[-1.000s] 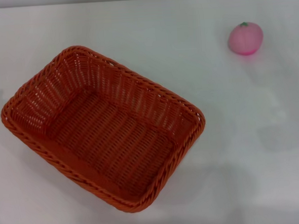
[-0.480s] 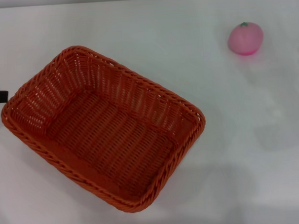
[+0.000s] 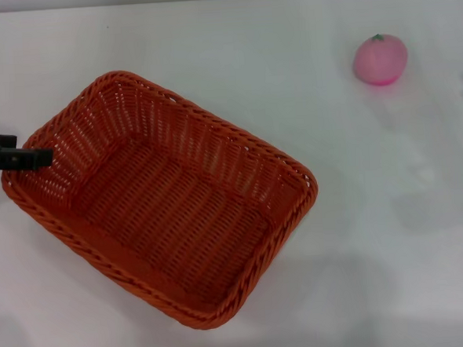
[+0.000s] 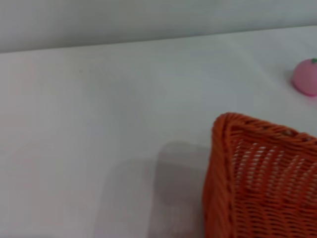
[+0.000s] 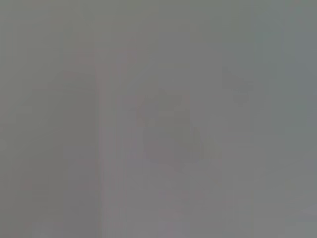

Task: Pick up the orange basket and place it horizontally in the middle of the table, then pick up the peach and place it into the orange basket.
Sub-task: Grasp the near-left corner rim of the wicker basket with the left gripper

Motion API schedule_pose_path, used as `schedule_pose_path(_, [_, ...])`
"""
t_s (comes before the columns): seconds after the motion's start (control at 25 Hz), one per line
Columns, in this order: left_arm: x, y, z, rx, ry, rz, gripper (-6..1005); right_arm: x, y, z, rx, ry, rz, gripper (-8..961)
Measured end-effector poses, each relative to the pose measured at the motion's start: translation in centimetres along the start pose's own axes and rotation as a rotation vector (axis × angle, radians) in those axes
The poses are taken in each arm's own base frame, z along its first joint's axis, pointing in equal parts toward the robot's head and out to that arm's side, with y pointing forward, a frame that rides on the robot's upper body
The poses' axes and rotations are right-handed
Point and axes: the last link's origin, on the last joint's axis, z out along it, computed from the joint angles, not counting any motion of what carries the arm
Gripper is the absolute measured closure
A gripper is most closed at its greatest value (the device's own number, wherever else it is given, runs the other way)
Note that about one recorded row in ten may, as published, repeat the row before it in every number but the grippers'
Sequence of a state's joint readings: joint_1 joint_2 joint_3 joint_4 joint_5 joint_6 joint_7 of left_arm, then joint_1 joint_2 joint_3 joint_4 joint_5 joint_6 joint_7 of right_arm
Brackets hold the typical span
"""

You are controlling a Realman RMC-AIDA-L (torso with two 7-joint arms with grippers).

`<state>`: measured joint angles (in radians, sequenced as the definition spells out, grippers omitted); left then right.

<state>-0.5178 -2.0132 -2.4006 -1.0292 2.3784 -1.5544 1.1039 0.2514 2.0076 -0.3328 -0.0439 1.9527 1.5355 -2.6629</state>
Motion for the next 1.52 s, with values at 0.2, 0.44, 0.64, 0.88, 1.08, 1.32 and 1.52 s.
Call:
schedule_pose_path(0.2, [-0.2, -0.3, 0.5, 0.018, -0.004, 0.001, 167, 0.0, 0.0, 0.0, 0.000, 0.001, 0.002, 145])
schedule_pose_path(0.44, [0.1, -0.2, 0.9, 0.018, 0.003, 0.015, 172, 0.0, 0.1, 0.0, 0.000, 0.001, 0.003, 148])
schedule_pose_path(0.64, [0.2, 0.3, 1.7, 0.009, -0.008, 0.029, 202, 0.1, 0.0, 0.0, 0.002, 0.004, 0.003, 151])
schedule_pose_path(0.88, [0.3, 0.4, 2.1, 0.008, -0.020, 0.027, 238, 0.1, 0.0, 0.0, 0.003, 0.006, 0.003, 154])
schedule_pose_path(1.08, [0.2, 0.7, 2.6, 0.002, -0.032, 0.032, 409, 0.1, 0.0, -0.1, 0.004, 0.006, 0.004, 157])
schedule_pose_path(1.32, [0.3, 1.0, 2.7, -0.006, -0.031, 0.039, 634, 0.1, 0.0, -0.1, 0.004, 0.006, 0.004, 160])
schedule_pose_path(1.52, [0.3, 1.0, 2.8, -0.011, -0.033, 0.039, 778, 0.1, 0.0, -0.1, 0.004, 0.006, 0.004, 163])
